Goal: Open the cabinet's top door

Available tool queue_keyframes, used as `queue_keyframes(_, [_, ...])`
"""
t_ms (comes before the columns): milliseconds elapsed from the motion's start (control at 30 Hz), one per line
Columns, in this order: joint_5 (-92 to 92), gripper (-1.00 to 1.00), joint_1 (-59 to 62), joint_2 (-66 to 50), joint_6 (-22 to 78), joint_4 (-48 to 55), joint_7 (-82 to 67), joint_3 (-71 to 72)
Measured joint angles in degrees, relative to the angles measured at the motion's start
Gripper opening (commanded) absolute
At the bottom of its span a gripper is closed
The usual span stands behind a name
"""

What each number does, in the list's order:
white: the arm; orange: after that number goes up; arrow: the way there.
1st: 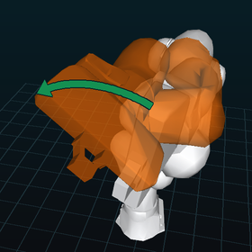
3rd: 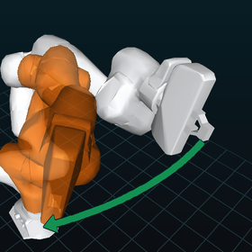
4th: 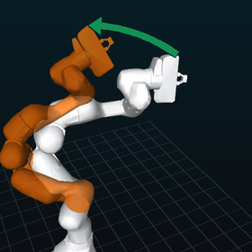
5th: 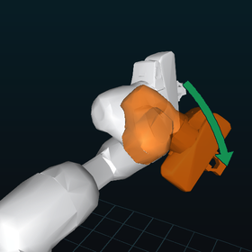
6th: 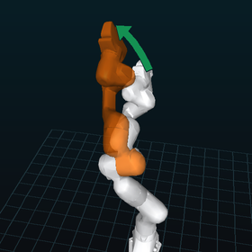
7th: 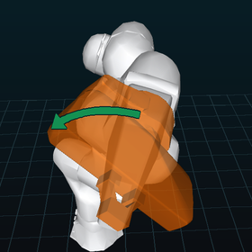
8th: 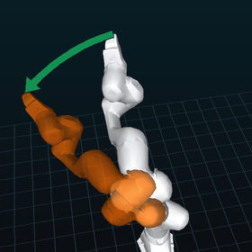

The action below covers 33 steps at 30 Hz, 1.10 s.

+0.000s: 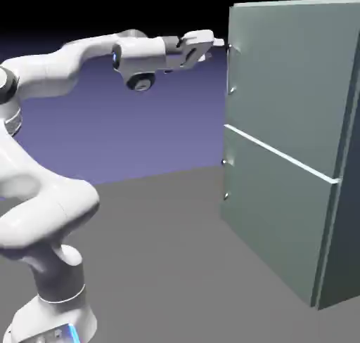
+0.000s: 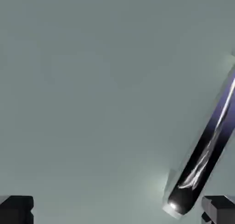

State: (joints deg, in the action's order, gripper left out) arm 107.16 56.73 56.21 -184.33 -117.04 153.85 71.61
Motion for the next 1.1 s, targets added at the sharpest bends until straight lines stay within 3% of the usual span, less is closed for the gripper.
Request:
queue_keyframes(133, [9.6, 0.00, 5.1, 2.1, -0.9, 3.9, 10.0, 6.4])
queue_keyframes(300, [10.1, 0.00, 15.4, 2.9, 1.3, 11.3, 12.1, 10.6])
queue_keyframes(333, [10.1, -1.00, 15.6, 2.9, 1.4, 11.5, 12.1, 10.7])
queue_keyframes(400, [10.1, -1.00, 15.6, 2.9, 1.4, 11.5, 12.1, 10.7])
queue_keyframes(1100, [22.1, -1.00, -4.8, 38.9, 52.8, -30.7, 12.2, -17.4])
